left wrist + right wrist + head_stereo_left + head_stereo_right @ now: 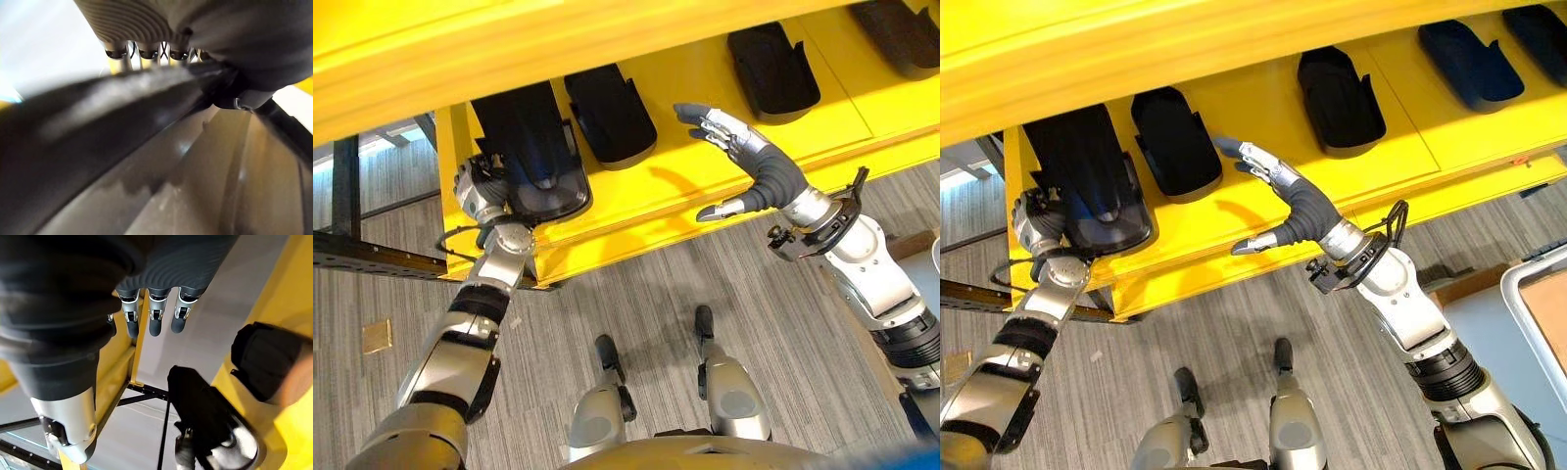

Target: Move parts from the plastic box to the shelf.

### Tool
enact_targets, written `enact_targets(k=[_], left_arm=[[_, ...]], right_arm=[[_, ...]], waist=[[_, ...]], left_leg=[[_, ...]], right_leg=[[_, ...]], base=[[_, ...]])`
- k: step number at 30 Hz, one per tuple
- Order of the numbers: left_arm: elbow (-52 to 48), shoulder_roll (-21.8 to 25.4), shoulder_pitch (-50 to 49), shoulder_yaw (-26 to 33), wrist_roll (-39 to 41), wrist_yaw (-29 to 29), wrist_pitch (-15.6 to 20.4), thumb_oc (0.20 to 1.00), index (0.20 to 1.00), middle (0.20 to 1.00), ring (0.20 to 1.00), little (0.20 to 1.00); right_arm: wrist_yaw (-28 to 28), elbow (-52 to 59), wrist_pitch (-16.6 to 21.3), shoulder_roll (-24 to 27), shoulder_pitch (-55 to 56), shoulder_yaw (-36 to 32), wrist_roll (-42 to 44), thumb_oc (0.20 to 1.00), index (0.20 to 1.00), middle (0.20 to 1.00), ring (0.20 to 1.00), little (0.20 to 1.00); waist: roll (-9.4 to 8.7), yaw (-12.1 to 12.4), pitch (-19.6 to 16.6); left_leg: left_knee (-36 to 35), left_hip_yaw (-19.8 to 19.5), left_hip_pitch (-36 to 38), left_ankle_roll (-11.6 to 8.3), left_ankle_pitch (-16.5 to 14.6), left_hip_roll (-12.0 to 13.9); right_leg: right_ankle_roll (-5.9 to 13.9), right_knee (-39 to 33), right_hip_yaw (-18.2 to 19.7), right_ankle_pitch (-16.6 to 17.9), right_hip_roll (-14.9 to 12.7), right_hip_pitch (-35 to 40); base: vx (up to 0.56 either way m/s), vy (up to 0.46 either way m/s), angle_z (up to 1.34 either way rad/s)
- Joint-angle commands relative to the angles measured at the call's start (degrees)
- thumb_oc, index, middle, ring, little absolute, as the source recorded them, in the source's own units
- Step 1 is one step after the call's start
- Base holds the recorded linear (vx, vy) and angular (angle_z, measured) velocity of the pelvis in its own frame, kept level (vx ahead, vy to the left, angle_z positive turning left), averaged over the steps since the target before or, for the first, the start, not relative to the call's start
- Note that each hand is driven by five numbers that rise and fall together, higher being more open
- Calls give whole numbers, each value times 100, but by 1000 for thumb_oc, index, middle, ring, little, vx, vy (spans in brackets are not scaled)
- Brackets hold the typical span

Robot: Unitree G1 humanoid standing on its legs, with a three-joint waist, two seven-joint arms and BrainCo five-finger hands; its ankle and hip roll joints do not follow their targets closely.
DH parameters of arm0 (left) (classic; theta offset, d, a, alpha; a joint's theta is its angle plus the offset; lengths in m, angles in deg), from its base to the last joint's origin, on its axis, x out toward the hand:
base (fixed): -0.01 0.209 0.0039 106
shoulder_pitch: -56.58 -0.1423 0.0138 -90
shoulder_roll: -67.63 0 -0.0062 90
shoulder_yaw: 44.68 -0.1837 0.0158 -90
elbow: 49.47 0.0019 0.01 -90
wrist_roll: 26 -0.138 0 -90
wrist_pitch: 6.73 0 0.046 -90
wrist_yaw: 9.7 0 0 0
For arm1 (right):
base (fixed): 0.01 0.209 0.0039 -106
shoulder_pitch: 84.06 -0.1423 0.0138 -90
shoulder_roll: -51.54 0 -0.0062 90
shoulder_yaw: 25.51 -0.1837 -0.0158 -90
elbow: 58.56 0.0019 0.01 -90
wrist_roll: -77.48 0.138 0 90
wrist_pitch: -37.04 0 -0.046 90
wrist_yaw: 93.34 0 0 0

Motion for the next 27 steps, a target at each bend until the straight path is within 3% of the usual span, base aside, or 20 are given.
enact_targets(k=[1, 8, 11, 16, 23, 24, 27], left_arm=[[326, 607, 672, -19, 155, 350, 1, 200, 200, 200, 200, 200], [912, 985, 1532, -345, 270, 654, -524, 200, 200, 200, 200, 200], [1134, 1253, 1703, -334, 336, 887, -931, 200, 200, 200, 200, 200], [1236, 1477, 1742, -383, 90, 790, -1125, 200, 200, 200, 200, 200], [1251, 1803, 2062, -641, -181, 680, -1795, 200, 200, 200, 200, 200], [1218, 1841, 2068, -681, -292, 724, -2070, 200, 200, 200, 200, 200], [1211, 1925, 2038, -702, -339, 680, -2229, 200, 200, 200, 200, 200]], right_arm=[[-42, 308, 77, -203, -336, -76, 246, 1000, 1000, 1000, 1000, 1000], [-68, 300, -29, 18, -714, -36, 258, 1000, 1000, 1000, 1000, 1000], [-57, 359, -43, 129, -717, -94, 229, 1000, 1000, 1000, 1000, 1000], [-164, 358, -47, 245, -750, -116, 212, 1000, 1000, 1000, 1000, 1000], [-297, 314, 1, 480, -687, -259, 209, 1000, 1000, 1000, 1000, 1000], [-302, 298, 44, 530, -652, -300, 228, 1000, 1000, 1000, 1000, 1000], [-351, 276, 72, 557, -638, -308, 200, 1000, 1000, 1000, 1000, 1000]], waist=[[-159, -45, -207], [-208, -193, 114], [-261, -225, 268], [-277, -209, 355], [-288, -175, 503], [-296, -152, 535], [-296, -124, 552]], left_leg=[[449, 112, -168, 229, -464, -196], [812, 202, -604, 222, -546, -212], [999, 232, -781, 218, -584, -206], [1094, 256, -917, 217, -580, -202], [1252, 215, -1125, 244, -602, -232], [1299, 203, -1166, 256, -623, -248], [1351, 194, -1217, 262, -632, -258]], right_leg=[[242, 832, 171, -532, -103, -520], [197, 1059, 326, -584, -82, -918], [197, 1103, 386, -572, -92, -1032], [200, 1110, 401, -532, -106, -1116], [213, 1136, 401, -489, -137, -1234], [225, 1132, 383, -477, -156, -1244], [229, 1126, 383, -463, -163, -1259]], base=[[-17, 108, 4], [-33, 56, -8], [-19, 40, -6], [-12, 14, -2], [-28, 8, 4], [0, 0, 0], [-11, -7, 1]])
